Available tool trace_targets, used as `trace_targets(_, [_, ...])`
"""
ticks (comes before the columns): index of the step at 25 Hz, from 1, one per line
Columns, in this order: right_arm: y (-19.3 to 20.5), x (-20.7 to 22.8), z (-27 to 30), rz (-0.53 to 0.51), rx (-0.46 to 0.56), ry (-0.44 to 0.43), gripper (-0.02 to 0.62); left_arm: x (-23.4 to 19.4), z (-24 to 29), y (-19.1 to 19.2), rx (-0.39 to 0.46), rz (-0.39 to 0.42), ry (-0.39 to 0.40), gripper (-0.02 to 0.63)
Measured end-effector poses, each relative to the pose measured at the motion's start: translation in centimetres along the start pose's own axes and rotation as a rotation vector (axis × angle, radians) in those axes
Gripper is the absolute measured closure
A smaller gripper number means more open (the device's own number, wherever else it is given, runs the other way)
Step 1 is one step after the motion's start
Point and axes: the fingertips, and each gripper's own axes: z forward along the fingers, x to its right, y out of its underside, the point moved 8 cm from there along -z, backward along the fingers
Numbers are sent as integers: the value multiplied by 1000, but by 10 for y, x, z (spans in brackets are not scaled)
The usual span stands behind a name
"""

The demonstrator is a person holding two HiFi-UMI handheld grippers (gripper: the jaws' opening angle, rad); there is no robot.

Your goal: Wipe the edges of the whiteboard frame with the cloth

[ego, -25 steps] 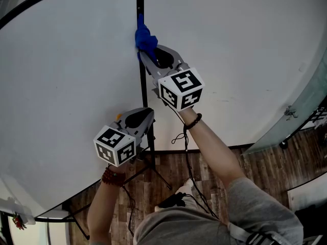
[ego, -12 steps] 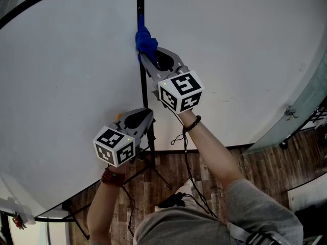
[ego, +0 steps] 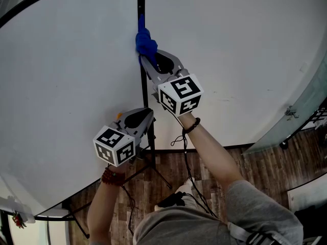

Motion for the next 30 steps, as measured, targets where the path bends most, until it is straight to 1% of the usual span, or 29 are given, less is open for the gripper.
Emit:
trace_targets(13, [9, -7, -5, -11, -28, -11, 506, 3, -2, 2, -2, -3, -10, 575])
trace_targets(25, [13, -10, -10, 33, -20, -22, 506, 12, -11, 0, -2, 3, -27, 575])
trace_targets(30, [5, -7, -10, -15, -19, -10, 505, 10, -20, 0, -14, 9, -47, 575])
